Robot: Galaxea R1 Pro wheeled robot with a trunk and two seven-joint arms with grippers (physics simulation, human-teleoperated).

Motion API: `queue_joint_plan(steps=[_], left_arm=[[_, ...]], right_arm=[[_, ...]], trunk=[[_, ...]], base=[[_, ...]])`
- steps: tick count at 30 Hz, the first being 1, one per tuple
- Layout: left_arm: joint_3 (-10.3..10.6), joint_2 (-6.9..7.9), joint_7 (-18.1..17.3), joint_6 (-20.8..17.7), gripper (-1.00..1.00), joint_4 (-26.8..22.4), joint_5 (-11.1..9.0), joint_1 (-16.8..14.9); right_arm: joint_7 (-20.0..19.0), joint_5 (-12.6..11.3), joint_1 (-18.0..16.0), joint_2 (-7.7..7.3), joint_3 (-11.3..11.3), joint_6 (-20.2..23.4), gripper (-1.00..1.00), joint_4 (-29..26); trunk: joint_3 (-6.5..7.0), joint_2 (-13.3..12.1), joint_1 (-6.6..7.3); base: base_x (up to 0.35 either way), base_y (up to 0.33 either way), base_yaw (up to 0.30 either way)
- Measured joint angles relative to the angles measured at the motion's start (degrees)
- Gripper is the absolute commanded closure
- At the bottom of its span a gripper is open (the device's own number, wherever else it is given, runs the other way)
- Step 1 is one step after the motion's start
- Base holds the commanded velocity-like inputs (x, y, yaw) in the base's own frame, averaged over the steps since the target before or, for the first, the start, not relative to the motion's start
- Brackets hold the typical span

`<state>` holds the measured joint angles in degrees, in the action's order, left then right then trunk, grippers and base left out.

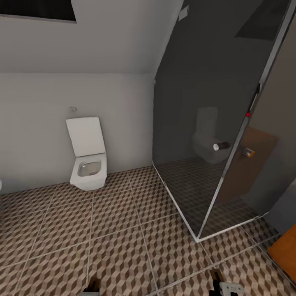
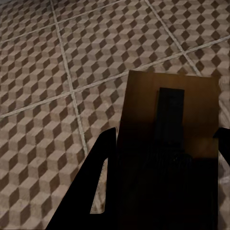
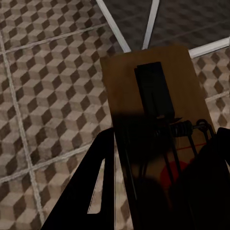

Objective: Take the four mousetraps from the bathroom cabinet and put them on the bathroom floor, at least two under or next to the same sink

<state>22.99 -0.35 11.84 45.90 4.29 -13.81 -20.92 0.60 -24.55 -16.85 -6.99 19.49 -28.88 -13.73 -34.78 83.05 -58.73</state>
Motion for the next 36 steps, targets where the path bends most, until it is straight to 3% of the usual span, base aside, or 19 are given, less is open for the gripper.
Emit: queue_joint_plan(steps=[36], left_arm=[[0.0,0.02,0.0,0.0,1.00,0.0,0.0,0.0]], right_arm=[[0.0,0.0,0.0,0.00,0.0,0.0,1.00,0.0]], trunk=[[0.00,0.0,0.00]], base=[[0.000,0.000,0.255]])
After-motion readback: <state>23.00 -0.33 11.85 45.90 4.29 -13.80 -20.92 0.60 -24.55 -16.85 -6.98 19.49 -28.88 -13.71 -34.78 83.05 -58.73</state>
